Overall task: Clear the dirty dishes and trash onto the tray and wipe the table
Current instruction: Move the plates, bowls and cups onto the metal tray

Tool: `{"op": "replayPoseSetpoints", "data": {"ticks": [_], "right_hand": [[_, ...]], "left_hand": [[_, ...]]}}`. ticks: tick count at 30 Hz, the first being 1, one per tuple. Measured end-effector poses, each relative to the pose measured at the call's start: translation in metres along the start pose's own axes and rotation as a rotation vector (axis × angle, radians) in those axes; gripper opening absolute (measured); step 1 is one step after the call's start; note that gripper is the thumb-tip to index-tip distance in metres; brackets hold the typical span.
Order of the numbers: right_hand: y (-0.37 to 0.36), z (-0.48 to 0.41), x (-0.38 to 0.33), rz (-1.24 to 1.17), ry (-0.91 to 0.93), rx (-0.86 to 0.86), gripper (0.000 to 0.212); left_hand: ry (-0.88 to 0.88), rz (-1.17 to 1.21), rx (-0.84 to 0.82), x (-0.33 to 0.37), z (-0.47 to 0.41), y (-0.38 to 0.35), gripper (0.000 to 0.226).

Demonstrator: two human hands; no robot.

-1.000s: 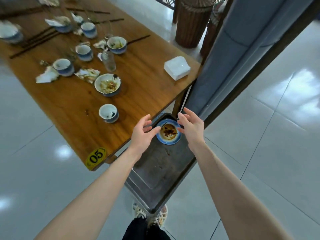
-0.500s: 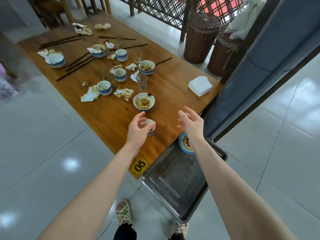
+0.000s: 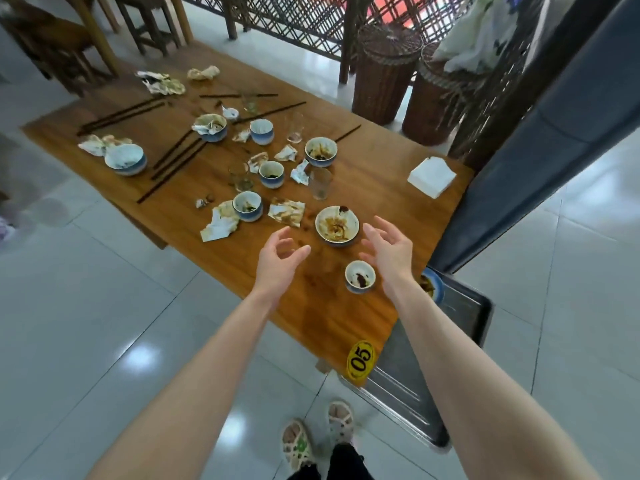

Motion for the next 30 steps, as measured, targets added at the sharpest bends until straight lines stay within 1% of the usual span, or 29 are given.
{"op": "replayPoseSetpoints", "data": {"ticks": [3, 8, 15, 19, 23, 30], "right_hand": [[-0.013, -0.006, -0.001, 0.011, -0.004, 0.023, 0.043], [-0.025, -0.02, 0.0, 0.013, -0.008, 0.046, 0.044], [-0.027, -0.061, 0.016, 0.044, -0.073, 0.099, 0.046], [-0.026, -0.084, 0.033, 0.066, -0.153, 0.098, 0.048], [-0.027, -0.104, 0.053, 0.086, -0.239, 0.055, 0.049], [-0.042, -0.121, 0.07, 0.072, -0.381, -0.025, 0.048]], "left_hand": [[0.004, 0.001, -0.018, 0.002, -0.019, 0.012, 0.057], [0.012, -0.009, -0.042, 0.003, -0.043, 0.012, 0.056], [0.054, -0.032, -0.113, -0.007, -0.085, -0.012, 0.056], [0.139, -0.041, -0.13, -0.02, -0.106, -0.033, 0.056], [0.196, -0.056, -0.136, -0.03, -0.123, -0.053, 0.055], [0.206, -0.061, -0.118, -0.033, -0.149, -0.06, 0.057]]}}
Point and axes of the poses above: each hand's wrist, its own z-axis away from the middle knuckle, its own y-axis out of the back of the hand, x = y × z, the point moved 5 cm from there along -z, towards the middle knuckle, and after that the axes turned 3 degrees about x, right-handed, at the moved point
